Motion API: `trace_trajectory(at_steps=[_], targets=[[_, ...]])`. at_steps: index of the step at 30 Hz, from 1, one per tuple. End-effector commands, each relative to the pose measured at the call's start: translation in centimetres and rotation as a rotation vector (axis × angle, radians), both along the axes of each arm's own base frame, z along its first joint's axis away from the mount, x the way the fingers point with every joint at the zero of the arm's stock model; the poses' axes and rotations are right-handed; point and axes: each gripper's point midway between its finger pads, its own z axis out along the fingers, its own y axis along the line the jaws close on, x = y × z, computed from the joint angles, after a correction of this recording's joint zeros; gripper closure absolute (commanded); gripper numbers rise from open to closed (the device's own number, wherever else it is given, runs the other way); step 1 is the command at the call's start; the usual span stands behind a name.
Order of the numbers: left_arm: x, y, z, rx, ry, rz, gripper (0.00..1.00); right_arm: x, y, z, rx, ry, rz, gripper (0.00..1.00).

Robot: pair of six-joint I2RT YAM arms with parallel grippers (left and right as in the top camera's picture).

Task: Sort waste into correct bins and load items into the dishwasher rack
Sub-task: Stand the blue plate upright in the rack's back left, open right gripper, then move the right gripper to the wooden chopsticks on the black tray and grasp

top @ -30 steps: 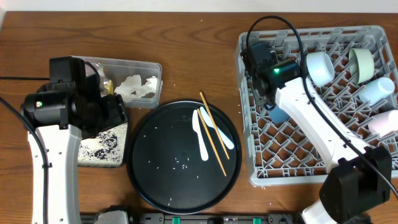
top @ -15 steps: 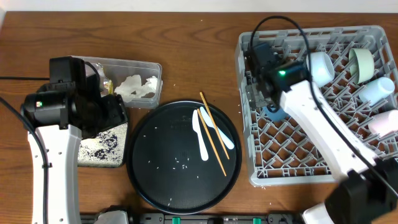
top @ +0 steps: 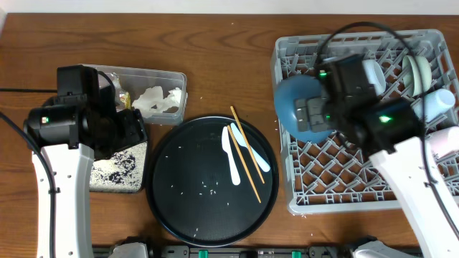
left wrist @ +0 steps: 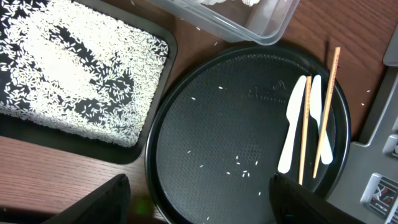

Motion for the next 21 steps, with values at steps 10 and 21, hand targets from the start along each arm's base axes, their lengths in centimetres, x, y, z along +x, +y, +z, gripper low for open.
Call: trace_trajectory(at_steps=[10, 21], targets=[[0.4, -0.7, 0.5, -0.048, -0.017, 0.004, 0.27, -2.8, -9.4, 0.2, 0.204, 0.095, -0.358, 0.01], [0.8, -2.5, -0.7, -0.067, 0.03, -0.063, 0.27, -5.0, -11.1, -3.4, 0.221, 0.222, -0.373, 0.01]])
